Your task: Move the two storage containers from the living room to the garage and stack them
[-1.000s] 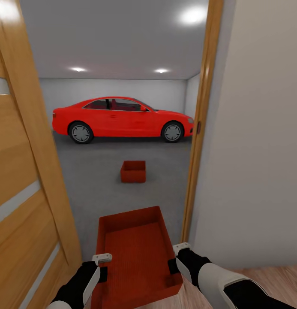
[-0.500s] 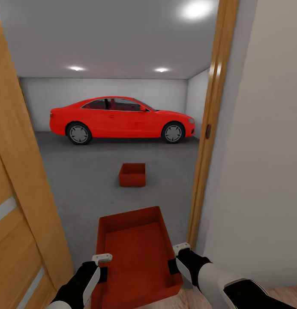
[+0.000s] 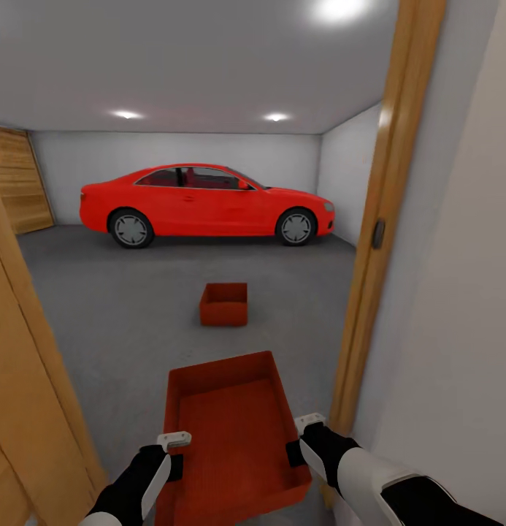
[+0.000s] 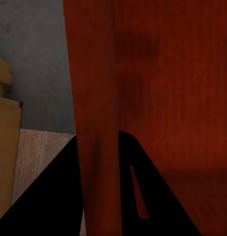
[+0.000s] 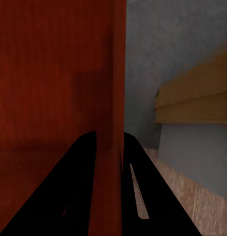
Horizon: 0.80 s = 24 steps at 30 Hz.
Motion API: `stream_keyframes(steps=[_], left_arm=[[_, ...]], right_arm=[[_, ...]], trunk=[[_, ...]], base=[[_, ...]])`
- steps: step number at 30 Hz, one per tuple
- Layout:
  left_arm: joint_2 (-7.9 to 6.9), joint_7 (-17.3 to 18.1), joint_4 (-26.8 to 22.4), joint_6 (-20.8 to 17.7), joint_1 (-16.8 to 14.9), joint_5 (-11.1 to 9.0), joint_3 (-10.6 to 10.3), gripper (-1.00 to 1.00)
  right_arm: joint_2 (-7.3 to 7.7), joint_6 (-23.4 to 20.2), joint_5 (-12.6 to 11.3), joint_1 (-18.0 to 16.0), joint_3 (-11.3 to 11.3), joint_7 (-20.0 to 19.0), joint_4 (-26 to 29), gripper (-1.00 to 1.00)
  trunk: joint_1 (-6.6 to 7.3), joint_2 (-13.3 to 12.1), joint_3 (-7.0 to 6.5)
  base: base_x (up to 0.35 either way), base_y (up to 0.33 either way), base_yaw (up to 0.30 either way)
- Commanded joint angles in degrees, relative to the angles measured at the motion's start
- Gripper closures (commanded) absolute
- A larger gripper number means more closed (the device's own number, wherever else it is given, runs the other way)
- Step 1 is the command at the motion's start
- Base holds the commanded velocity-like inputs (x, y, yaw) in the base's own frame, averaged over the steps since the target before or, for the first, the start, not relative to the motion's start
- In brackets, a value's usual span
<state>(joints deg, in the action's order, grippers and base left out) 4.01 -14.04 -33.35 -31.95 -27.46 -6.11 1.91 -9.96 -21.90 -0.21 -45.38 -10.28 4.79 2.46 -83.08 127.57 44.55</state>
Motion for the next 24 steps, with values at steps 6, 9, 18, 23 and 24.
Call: stream_keyframes(steps=[6,9,18,23,24], left_arm=[[0.03,-0.5,0.0,0.0,0.0,-1.1,-1.6,1.00],[0.03,-0.5,0.0,0.0,0.0,-1.1,-1.6,1.00],[0.03,-0.5,0.0,0.0,0.0,-1.1,-1.6,1.00],[0.03,-0.5,0.0,0.0,0.0,-1.1,-1.6,1.00],[0.03,-0.5,0.0,0.0,0.0,-1.1,-1.6,1.00]], right_arm=[[-0.04,-0.2,-1.3,-0.1,0.3,-1.8,4.1,1.00],[-0.04,-0.2,-1.3,-0.1,0.3,-1.8,4.1,1.00],[-0.04,-0.2,-1.3,-0.1,0.3,-1.8,4.1,1.00],[-0.04,-0.2,-1.3,0.0,0.3,-1.8,4.1,1.00],[-0.04,-0.2,-1.3,0.0,0.3,-1.8,4.1,1.00]], trunk=[[-0.02,0.0,0.07],[-0.02,0.0,0.07],[-0.02,0.0,0.07],[-0.02,0.0,0.07],[-0.02,0.0,0.07]], base=[[0.336,0.000,0.000],[0.330,0.000,0.000],[0.296,0.000,0.000],[0.230,0.000,0.000],[0.221,0.000,0.000]])
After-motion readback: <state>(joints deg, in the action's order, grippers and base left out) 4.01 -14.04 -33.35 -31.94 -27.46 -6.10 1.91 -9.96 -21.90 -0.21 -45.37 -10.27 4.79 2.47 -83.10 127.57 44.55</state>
